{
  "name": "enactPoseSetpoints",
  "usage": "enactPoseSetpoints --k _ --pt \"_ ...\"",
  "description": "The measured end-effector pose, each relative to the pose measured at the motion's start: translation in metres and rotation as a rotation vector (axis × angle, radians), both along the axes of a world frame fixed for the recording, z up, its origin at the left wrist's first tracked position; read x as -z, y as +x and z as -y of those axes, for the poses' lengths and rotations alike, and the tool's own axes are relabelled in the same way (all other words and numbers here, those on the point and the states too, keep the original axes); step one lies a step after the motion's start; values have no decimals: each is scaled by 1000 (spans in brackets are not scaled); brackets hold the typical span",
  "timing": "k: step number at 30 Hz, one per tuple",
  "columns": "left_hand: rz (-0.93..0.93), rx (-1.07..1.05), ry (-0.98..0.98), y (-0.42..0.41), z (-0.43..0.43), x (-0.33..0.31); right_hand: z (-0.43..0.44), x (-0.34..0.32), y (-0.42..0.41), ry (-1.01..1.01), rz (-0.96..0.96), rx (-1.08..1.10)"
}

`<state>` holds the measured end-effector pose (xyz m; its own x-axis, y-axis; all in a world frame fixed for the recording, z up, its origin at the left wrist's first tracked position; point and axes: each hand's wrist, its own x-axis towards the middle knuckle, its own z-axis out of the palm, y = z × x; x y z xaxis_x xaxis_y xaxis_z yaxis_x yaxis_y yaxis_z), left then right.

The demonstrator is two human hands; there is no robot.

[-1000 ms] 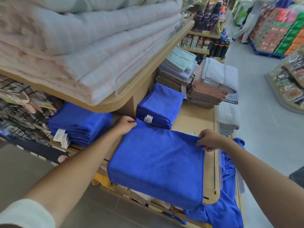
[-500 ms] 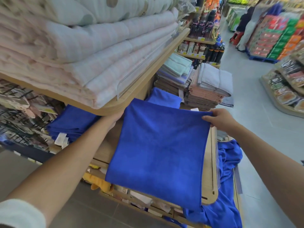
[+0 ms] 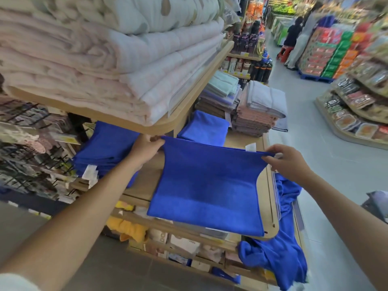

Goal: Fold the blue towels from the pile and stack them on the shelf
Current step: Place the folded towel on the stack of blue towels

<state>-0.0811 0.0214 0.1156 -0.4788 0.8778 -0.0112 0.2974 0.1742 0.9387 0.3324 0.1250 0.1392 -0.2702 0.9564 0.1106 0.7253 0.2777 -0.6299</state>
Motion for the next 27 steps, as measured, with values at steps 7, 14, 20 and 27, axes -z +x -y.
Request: enactPoseSetpoints --k 7,14,20,27 --pt "-360 147 9 8 82 14 91 21 29 76 99 -109" --pt "-436 306 -119 5 143 92 153 81 34 -33 403 -204" --pt "-681 282 -93 10 146 104 150 81 12 22 451 -190" --pt "-851 401 46 99 56 93 112 115 -129 152 270 -266"
